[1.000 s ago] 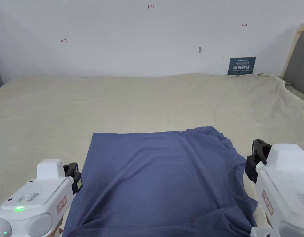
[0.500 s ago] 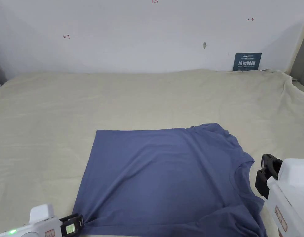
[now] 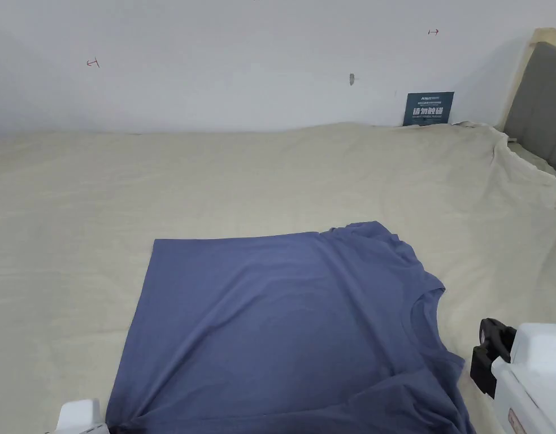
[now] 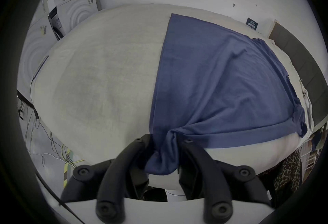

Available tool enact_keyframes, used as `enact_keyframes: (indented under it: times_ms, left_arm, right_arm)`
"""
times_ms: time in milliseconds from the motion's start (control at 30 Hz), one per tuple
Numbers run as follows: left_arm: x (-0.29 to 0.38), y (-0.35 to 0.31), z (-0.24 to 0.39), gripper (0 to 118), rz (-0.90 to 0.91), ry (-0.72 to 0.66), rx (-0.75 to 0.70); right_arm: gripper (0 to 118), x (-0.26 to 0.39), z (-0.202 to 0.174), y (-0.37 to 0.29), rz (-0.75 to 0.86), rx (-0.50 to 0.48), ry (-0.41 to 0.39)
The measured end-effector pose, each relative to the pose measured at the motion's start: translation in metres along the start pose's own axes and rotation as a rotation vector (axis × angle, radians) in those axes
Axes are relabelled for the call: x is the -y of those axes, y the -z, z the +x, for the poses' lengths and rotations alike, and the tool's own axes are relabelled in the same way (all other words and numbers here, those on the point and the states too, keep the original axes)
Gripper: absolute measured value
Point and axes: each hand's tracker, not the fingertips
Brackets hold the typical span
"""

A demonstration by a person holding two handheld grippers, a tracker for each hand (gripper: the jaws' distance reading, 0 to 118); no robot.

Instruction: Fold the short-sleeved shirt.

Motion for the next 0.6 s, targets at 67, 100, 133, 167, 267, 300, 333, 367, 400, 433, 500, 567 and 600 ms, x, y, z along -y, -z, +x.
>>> enact_keyframes:
  times_ms: [67, 100, 133, 167, 267, 300, 333, 367, 400, 433, 500, 567, 600]
  left_arm:
    - [-0.001, -0.001, 0.0, 5, 0.008, -0.022, 0.026]
    - [-0.001, -0.001, 0.0, 5, 0.007, -0.016, 0.022]
    - [-0.001, -0.003, 0.0, 5, 0.014, -0.002, 0.025]
    - [0.0, -0.006, 0.0, 5, 0.023, 0.001, 0.026]
    - [-0.003, -0.014, -0.003, 5, 0.042, -0.005, 0.04]
    - [-0.004, -0.017, -0.003, 5, 0.048, -0.005, 0.041]
    - [-0.005, -0.02, -0.003, 5, 0.054, -0.004, 0.042]
    - [-0.006, -0.022, -0.004, 5, 0.059, -0.003, 0.045]
    - [-0.007, -0.023, -0.004, 5, 0.06, -0.005, 0.05]
    - [-0.009, -0.024, -0.004, 5, 0.063, -0.005, 0.052]
    - [-0.011, -0.025, -0.004, 5, 0.07, -0.005, 0.055]
    - [-0.012, -0.024, -0.003, 5, 0.072, -0.002, 0.056]
    - [-0.012, -0.024, -0.003, 5, 0.074, -0.001, 0.055]
  right_arm:
    - [13, 0.012, 0.007, 0.007, -0.077, -0.009, 0.017]
    - [28, 0.02, 0.011, 0.012, -0.121, -0.012, 0.026]
    - [55, 0.027, 0.015, 0.017, -0.163, -0.025, 0.03]
    - [72, 0.037, 0.019, 0.023, -0.221, -0.039, 0.035]
    - [89, 0.067, 0.026, 0.039, -0.327, -0.048, 0.072]
    - [89, 0.076, 0.027, 0.044, -0.353, -0.048, 0.076]
    - [89, 0.085, 0.028, 0.049, -0.383, -0.047, 0.07]
    - [88, 0.095, 0.027, 0.053, -0.414, -0.043, 0.073]
    - [88, 0.102, 0.026, 0.057, -0.438, -0.045, 0.067]
    - [86, 0.108, 0.026, 0.059, -0.457, -0.051, 0.067]
    - [80, 0.118, 0.022, 0.062, -0.481, -0.067, 0.063]
    - [72, 0.125, 0.017, 0.066, -0.498, -0.078, 0.053]
    - [70, 0.128, 0.015, 0.068, -0.509, -0.08, 0.041]
